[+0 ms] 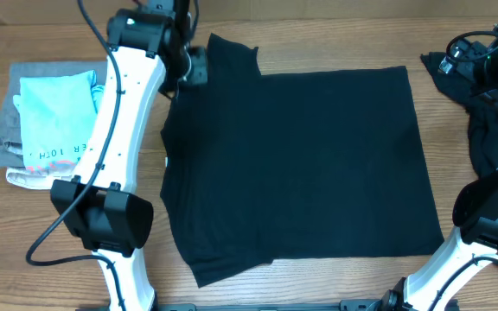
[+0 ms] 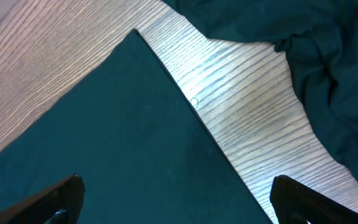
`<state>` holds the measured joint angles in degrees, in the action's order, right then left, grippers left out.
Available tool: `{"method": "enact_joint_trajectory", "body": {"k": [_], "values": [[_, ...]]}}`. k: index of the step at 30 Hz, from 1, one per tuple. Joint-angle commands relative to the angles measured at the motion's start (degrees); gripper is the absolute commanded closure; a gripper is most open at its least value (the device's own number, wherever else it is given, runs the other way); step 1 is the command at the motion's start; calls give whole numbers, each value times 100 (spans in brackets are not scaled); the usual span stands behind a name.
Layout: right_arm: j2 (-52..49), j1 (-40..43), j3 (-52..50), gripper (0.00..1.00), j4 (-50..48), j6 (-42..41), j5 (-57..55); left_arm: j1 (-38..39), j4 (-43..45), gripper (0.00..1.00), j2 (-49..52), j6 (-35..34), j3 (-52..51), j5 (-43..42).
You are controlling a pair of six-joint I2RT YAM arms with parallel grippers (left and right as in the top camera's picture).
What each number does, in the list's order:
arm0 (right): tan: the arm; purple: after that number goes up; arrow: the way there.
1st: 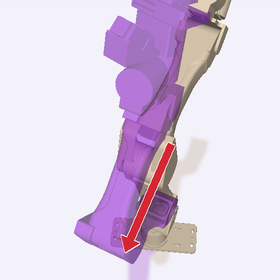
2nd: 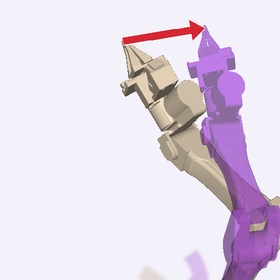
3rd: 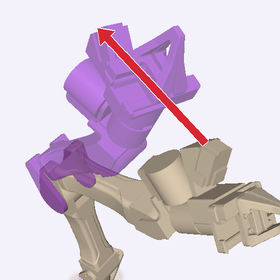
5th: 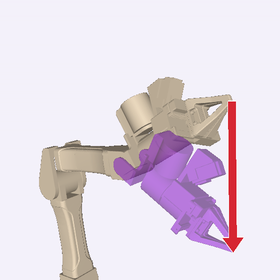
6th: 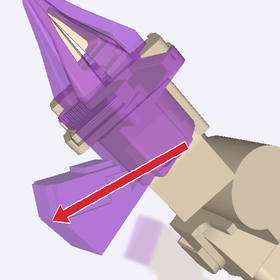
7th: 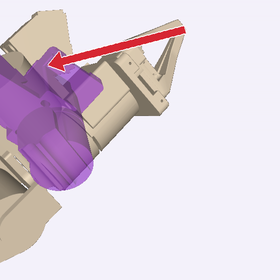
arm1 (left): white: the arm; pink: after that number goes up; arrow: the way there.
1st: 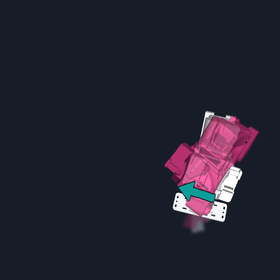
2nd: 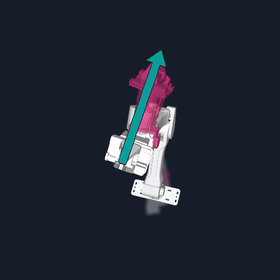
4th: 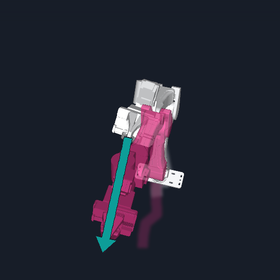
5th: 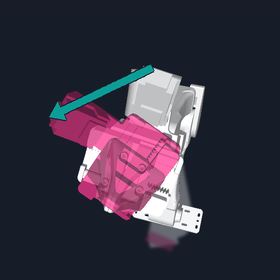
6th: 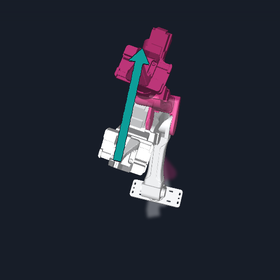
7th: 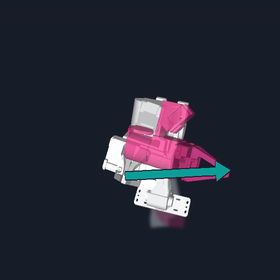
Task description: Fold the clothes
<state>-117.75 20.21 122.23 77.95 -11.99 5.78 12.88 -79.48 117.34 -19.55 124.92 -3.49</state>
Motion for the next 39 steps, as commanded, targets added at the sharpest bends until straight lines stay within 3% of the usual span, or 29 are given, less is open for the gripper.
{"method": "enact_joint_trajectory", "body": {"k": [1, 13, 18, 26, 32, 39], "values": [[-2, -9, 42, 0, -24, 4, 31, 275, -352, 96, -24, -87, -92, -17], [-2, -9, 42, 0, -24, 2, 31, 2022, -1735, 96, -1189, -1056, -136, 1268], [-2, -9, 42, 0, -24, 2, 31, 2754, -1733, 96, -2070, -1670, -896, 1268], [-2, -9, 42, 0, -24, 4, 31, 3025, -1731, 96, -4419, -3432, -3646, 1099], [-2, -9, 42, 0, -24, 4, 31, 3038, -866, 96, -5600, -3512, -6153, -535], [-2, -9, 42, 0, -24, 4, 31, 3038, 280, 93, -5672, -3930, -8207, -656]]}}
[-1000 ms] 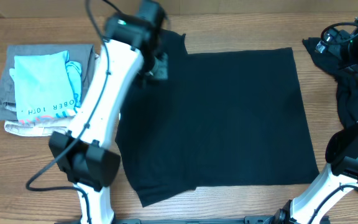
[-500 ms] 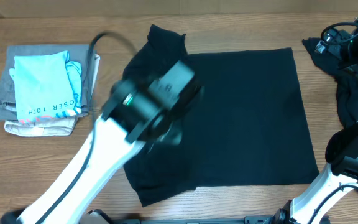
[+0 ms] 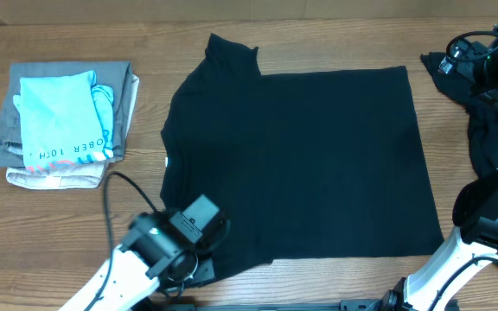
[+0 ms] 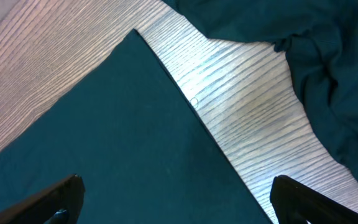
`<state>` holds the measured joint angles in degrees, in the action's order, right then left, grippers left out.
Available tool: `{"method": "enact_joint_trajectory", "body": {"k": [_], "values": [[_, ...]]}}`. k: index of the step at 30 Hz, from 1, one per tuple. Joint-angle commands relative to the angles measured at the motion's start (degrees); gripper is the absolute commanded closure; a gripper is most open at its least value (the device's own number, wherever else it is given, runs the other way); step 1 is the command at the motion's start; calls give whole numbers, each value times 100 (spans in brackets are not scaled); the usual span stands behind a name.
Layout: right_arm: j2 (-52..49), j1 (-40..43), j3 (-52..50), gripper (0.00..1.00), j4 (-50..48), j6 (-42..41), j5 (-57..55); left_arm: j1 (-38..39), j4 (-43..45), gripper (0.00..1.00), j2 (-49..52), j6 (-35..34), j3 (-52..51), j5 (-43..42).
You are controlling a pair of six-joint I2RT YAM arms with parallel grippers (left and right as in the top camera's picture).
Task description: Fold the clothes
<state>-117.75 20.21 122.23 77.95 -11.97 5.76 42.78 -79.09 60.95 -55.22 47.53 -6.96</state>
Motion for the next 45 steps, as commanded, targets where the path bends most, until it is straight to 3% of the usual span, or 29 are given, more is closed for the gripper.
{"method": "enact_joint_trajectory", "body": {"k": [1, 7, 23, 45], "values": [[-2, -9, 42, 0, -24, 2, 33, 46, 439, 89, -31, -420, -660, -332], [-2, -9, 42, 0, -24, 2, 33, 37, 1475, 63, -31, -472, -1491, -479], [-2, -9, 42, 0, -24, 2, 33, 39, 2549, 62, -26, 243, -2092, -63], [-2, -9, 42, 0, -24, 2, 33, 39, 2931, 62, -20, -223, -2413, 94]]}}
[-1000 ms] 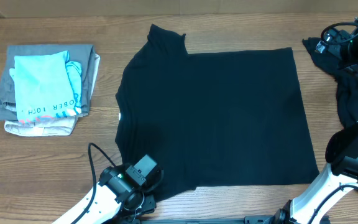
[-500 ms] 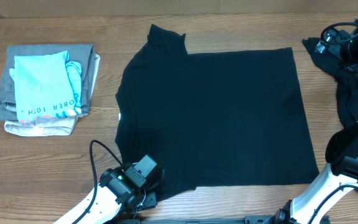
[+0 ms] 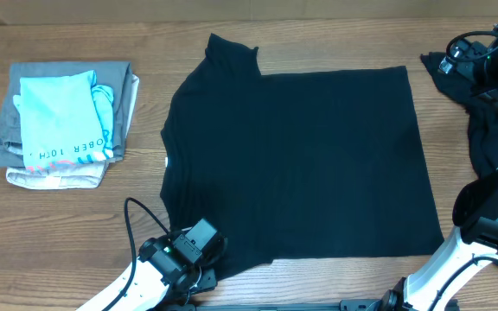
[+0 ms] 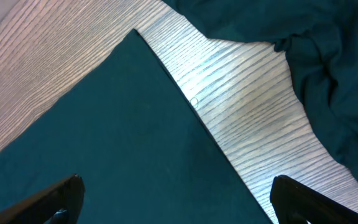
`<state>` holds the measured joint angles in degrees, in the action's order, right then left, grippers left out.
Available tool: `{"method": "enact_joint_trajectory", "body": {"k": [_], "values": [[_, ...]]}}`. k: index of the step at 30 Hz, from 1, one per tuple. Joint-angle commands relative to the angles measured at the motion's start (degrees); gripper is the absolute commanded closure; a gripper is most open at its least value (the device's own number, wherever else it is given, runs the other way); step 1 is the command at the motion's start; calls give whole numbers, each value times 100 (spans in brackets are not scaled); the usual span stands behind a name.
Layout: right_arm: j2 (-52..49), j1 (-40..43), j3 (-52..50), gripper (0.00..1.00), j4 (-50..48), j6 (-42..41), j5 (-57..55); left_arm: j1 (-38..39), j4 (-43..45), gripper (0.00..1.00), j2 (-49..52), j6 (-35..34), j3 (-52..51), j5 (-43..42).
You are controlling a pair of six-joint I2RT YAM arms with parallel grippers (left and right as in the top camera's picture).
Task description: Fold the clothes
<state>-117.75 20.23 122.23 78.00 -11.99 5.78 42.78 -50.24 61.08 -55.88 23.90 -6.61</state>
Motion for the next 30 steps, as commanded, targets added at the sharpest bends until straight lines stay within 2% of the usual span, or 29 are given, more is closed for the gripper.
{"method": "enact_joint_trajectory", "body": {"k": [1, 9, 16, 19, 23, 30], "values": [[-2, -11, 42, 0, -28, 2, 31, 39, 76, 62, -33, -157, -50, 59], [-2, -11, 42, 0, -28, 2, 31, 39, 267, 66, -33, -160, -120, 46], [-2, -11, 42, 0, -28, 4, 31, 39, 229, 81, -33, -160, -120, -48], [-2, -11, 42, 0, -28, 2, 31, 39, 227, 95, -33, -160, -120, -186], [-2, -11, 42, 0, -31, 2, 31, 37, 186, 96, -35, -157, 46, -448], [-2, -11, 42, 0, -28, 4, 31, 35, -310, 96, -35, 44, 1005, -516]]}}
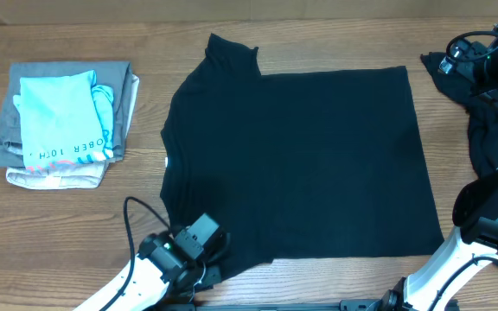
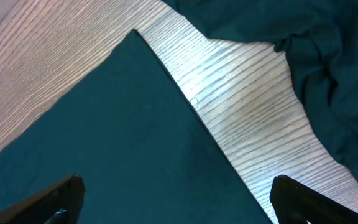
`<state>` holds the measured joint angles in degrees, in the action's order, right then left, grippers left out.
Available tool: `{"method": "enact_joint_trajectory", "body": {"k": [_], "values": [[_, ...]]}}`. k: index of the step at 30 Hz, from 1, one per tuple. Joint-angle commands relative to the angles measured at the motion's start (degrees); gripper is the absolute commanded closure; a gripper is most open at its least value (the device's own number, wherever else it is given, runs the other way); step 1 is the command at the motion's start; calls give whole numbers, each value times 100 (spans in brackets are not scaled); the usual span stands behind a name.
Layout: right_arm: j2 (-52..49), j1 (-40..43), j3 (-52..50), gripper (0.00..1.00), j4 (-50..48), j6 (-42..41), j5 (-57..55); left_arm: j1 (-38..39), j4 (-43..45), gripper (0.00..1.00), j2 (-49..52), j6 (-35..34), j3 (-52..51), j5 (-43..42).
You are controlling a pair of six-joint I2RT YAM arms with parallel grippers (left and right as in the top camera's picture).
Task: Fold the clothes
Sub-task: 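Grasp the bottom-left hem of the black shirt with the left gripper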
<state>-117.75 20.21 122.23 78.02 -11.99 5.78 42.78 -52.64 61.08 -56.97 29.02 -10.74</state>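
Observation:
A black T-shirt [image 1: 301,164] lies spread flat in the middle of the table; in the right wrist view the T-shirt [image 2: 117,143] looks teal. One sleeve points to the far left, the other to the near left. My left gripper [image 1: 195,252] sits at the near-left sleeve, its fingers hidden under its own body. High over the shirt's far right corner, my right gripper [image 2: 179,202] hangs open with nothing between its fingers [image 2: 55,198].
A stack of folded clothes [image 1: 59,117], light blue on top, lies at the left. A heap of dark unfolded clothes [image 1: 487,121] lies at the right, next to the right arm; the same heap [image 2: 316,56] fills the right wrist view's upper right. Bare wood shows between it and the shirt.
Almost nothing differs. My left gripper stays at the near-left sleeve, shifted by a hair. The right arm and the shirt have not moved.
First my left arm reached across to the shirt's far-left sleeve. Then it was at the near left edge of the table, beside the near sleeve, and it has stayed low there since. My right gripper has hung open above the far right corner throughout.

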Motion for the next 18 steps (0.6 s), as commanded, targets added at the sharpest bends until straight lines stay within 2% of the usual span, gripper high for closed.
{"method": "enact_joint_trajectory", "body": {"k": [1, 11, 18], "values": [[-2, -9, 42, 0, -31, 2, 31, 28, -72, 96, -35, 208, 616, -42], [-2, -9, 42, 0, -31, 4, 31, -385, -17, 96, -35, 234, 949, 1224], [-2, -9, 42, 0, -31, 4, 31, -1014, 610, 96, -35, 404, 946, 1843]]}}
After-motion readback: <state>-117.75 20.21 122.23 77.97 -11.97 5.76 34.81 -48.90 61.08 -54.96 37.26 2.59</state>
